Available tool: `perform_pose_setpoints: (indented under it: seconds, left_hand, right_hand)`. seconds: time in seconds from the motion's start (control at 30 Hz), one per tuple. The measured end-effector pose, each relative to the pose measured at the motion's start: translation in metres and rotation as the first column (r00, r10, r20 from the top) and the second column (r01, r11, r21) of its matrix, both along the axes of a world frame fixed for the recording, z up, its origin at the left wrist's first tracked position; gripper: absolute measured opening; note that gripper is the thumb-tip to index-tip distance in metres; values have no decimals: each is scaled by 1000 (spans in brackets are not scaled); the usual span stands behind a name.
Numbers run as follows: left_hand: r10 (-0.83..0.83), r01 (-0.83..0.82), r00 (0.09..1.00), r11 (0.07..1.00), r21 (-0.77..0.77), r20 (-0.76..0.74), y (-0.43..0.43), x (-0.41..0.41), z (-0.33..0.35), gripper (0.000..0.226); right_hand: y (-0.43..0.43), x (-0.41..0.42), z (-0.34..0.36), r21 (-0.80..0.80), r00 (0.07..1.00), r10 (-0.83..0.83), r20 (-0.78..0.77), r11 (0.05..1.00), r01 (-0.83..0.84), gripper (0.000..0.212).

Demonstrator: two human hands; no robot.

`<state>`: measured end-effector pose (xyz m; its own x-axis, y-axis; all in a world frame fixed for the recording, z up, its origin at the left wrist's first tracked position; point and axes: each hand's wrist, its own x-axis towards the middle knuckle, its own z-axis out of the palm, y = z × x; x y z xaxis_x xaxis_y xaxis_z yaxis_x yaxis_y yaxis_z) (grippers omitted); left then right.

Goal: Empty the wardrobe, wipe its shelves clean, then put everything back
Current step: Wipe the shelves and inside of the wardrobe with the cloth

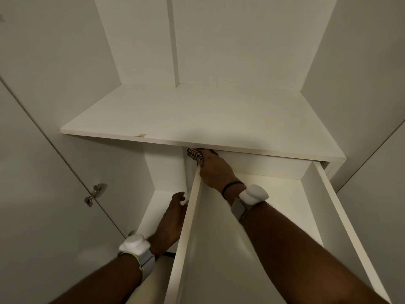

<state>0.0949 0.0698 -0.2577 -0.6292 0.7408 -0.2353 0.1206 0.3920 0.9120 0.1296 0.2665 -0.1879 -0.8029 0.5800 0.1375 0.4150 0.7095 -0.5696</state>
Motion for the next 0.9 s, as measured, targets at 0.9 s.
perform_pose_setpoints:
  seconds: [0.9]
  left_hand:
    - [81,-176,932,953,-246,-354,146,-20,62,71]
  right_hand:
    - [99,145,-28,-925,86,-980,-179,197,325,45]
